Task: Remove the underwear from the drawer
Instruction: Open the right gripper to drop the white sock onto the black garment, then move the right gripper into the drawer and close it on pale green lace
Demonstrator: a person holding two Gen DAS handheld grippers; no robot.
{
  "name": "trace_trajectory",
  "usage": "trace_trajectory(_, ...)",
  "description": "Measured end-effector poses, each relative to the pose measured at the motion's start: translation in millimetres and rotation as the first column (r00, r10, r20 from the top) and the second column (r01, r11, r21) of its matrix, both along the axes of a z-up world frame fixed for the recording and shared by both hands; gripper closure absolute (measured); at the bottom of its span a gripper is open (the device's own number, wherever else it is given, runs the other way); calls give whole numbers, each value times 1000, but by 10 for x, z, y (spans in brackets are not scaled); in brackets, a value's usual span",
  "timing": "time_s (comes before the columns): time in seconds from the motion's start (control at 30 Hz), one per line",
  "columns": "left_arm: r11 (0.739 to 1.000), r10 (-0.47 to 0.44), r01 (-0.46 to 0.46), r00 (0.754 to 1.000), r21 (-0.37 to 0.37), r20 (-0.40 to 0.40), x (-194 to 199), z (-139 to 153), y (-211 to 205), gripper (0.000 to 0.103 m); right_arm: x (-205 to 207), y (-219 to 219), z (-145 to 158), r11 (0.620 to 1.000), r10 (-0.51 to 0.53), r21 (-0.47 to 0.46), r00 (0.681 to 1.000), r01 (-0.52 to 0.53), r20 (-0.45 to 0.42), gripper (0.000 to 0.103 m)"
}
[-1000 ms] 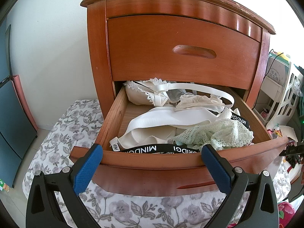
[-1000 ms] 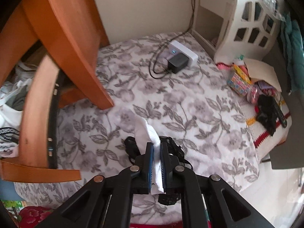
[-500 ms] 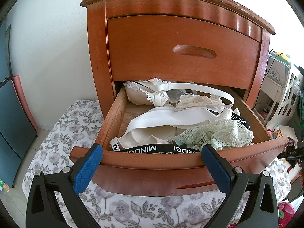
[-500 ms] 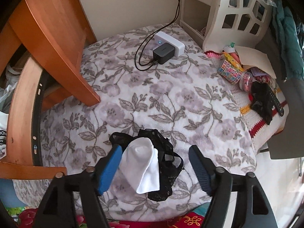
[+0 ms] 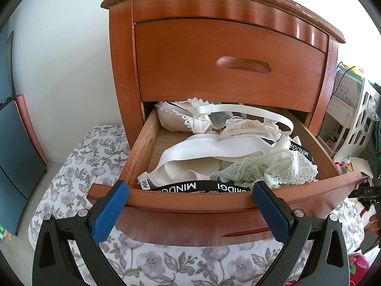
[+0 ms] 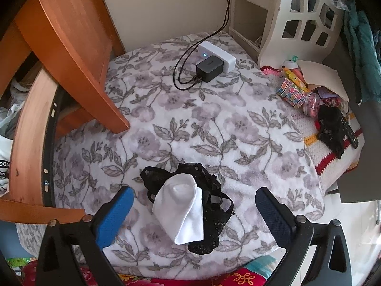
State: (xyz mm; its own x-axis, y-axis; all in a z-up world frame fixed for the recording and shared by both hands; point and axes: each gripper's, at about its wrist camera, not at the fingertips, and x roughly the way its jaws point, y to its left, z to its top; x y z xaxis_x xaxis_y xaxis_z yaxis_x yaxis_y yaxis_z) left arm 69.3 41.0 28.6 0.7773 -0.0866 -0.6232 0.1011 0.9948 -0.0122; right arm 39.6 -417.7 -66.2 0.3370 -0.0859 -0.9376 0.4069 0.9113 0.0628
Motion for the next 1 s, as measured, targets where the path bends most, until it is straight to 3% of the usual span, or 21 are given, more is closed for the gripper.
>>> trace_trajectory(0.23,1000,0,0,1000,0,0,0,0,0,0,-16,28,182,1000,12,-21,998,-11,60,0)
trace_trajectory(0.43,1000,0,0,1000,0,0,1,0,0,0,-5,204,706,997,73,-36,977,-67,199,0)
trace_trajectory(0.6,1000,0,0,1000,0,0,0,0,0,0,7,549,1268,984,177,-78,930,-161,321,0)
trace_trajectory(0.8,1000,0,0,1000,0,0,1,-1,0,0,-8,1192,1820,940,342,-137,840,-314,421,0)
trace_trajectory(0.9,1000,0,0,1000,0,0,0,0,0,0,18,1502,1909,908,415,-139,805,-395,423,0)
trace_trajectory(1.0,1000,-1,1,1000,0,0,0,0,0,0,102,1900,1826,848,521,-113,773,-518,364,0)
